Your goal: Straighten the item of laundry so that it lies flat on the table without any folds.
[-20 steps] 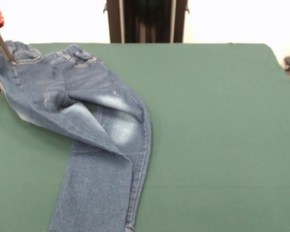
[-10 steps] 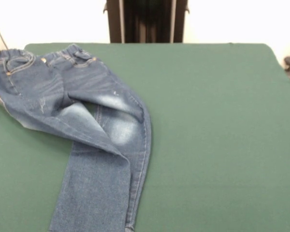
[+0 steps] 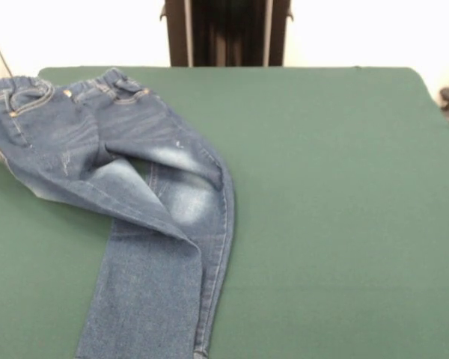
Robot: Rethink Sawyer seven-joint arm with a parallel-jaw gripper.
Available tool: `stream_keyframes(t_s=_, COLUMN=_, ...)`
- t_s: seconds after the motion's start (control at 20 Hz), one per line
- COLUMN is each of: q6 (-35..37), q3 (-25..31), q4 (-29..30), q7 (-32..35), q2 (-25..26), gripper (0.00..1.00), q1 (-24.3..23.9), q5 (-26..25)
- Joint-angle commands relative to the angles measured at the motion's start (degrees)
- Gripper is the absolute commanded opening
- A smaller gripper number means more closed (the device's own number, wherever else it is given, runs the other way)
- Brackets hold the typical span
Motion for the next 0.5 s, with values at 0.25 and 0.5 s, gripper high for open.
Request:
stream_keyframes(t_s=0.25, q6=-6.58, q3=-5.00, q4=11.87, q7=6.41, q2=-19.77, gripper=1.00, q1=13.11, q5=-10.35)
stream_keyframes(t_s=0.5, q6=-7.30, q3=-9.29, q4=13.89, q7=13.38, q2=-24.19, gripper=1.00, q1=18.57, q5=-11.23)
